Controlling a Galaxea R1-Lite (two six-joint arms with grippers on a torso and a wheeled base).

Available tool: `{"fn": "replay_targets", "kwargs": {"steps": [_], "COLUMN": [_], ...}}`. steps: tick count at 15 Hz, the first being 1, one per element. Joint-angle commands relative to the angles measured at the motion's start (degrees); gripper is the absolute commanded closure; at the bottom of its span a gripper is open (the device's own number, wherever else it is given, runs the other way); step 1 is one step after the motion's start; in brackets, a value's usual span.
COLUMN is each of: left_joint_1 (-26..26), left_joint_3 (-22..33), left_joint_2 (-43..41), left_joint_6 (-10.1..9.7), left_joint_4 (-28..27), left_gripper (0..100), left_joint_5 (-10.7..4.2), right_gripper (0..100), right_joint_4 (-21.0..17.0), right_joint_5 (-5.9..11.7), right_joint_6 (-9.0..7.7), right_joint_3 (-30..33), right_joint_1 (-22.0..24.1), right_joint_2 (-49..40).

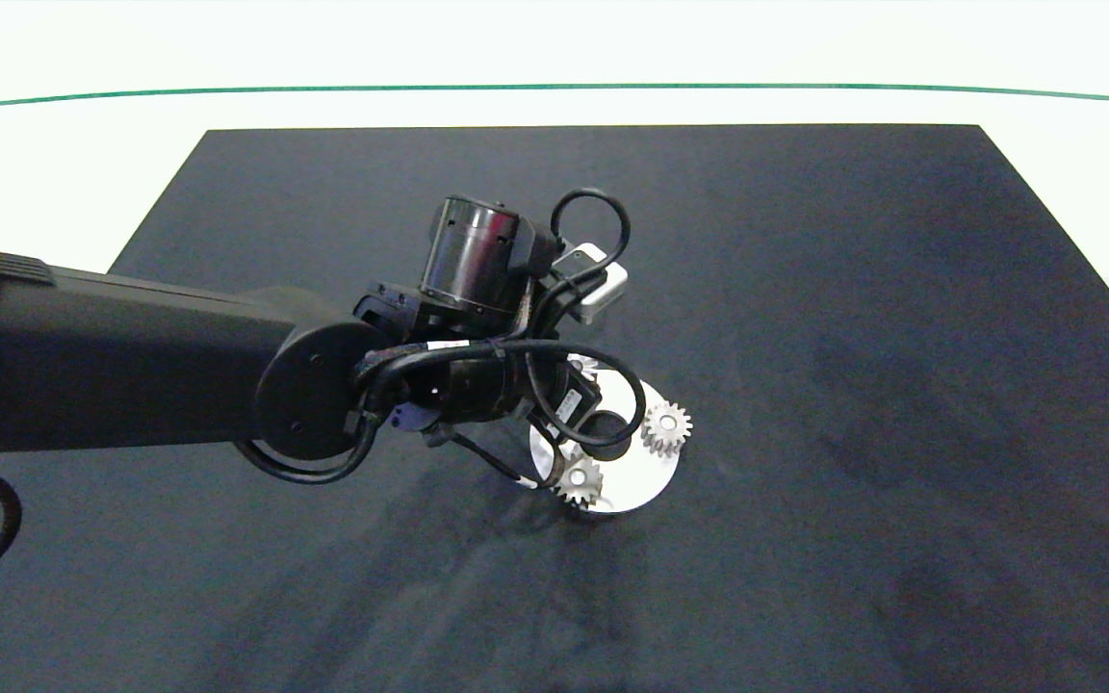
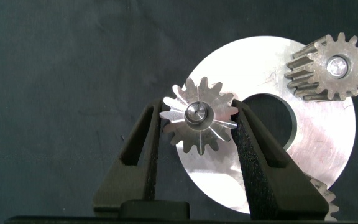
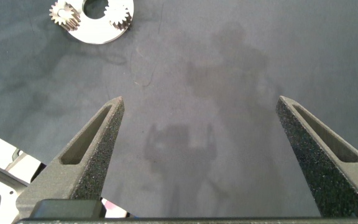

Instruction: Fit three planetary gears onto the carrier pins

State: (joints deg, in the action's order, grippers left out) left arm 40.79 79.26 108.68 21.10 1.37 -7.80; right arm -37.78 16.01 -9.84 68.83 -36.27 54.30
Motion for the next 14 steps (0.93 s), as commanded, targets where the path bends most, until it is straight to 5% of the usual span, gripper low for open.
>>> {"fn": "replay_targets", "kwargs": {"steps": [1,8,9,14], "left_joint_1": [0.26,0.26,0.26,0.26], "left_joint_3": [-0.16,-0.6,-0.6,-0.6], "left_joint_2": [0.13,0.39,0.39,0.31], "left_joint_6": [-0.01,-0.1,-0.1,-0.01], "left_joint_4": [0.13,0.22,0.22,0.13], "left_gripper": [99,99,0,0], "left_joint_5": [-0.11,-0.11,-0.11,-0.11], "right_gripper": [0,0,0,0], "right_joint_4": [-0.19,-0.19,-0.19,-0.19], "right_joint_5": [0.08,0.08,0.08,0.08], "right_joint_6": [-0.09,-0.09,-0.09,-0.09], "right_joint_3": [-0.01,-0.01,-0.01,-0.01], "right_joint_1": [-0.03,-0.03,-0.03,-0.03], "right_joint_2": [0.2,0.2,0.2,0.2]}}
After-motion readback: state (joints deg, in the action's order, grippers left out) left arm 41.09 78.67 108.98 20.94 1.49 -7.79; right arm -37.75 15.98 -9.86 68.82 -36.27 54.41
